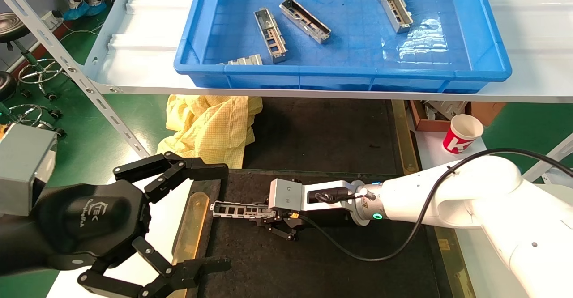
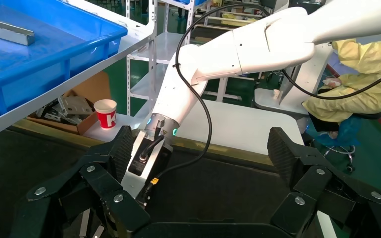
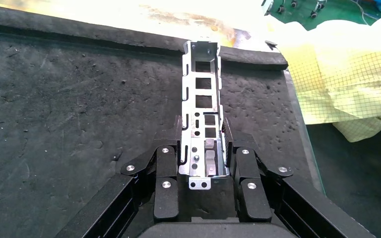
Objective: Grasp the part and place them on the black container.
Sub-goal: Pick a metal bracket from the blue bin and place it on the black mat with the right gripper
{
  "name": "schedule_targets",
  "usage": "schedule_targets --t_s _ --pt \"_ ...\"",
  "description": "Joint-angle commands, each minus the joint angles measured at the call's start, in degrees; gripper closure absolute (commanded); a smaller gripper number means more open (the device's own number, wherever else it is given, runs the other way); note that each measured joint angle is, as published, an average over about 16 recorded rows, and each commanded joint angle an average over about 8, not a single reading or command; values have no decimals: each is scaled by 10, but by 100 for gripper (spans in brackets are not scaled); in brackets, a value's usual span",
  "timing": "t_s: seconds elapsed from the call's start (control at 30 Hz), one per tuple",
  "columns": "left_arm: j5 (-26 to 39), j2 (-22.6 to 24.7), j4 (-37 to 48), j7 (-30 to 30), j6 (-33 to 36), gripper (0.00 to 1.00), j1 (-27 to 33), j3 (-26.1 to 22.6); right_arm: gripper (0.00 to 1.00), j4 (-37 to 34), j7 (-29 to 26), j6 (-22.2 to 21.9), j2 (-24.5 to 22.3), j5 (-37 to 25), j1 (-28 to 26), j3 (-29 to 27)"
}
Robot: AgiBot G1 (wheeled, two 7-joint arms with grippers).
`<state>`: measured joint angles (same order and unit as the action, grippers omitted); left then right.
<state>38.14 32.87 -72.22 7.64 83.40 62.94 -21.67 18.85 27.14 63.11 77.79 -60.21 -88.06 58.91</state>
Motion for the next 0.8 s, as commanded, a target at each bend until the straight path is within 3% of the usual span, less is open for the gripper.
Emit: schedule_targets --t_s 0.03,0.23,0.3,0.8 --pt "0 0 0 0 0 0 0 0 94 3 -2 -3 0 2 1 4" --pt "0 0 0 0 0 0 0 0 19 10 -10 -13 0 10 2 17" --pt "0 0 0 0 0 0 0 0 0 13 -12 -16 0 12 2 21" --pt "0 0 0 0 0 0 0 0 0 18 -12 -28 -2 36 -4 44"
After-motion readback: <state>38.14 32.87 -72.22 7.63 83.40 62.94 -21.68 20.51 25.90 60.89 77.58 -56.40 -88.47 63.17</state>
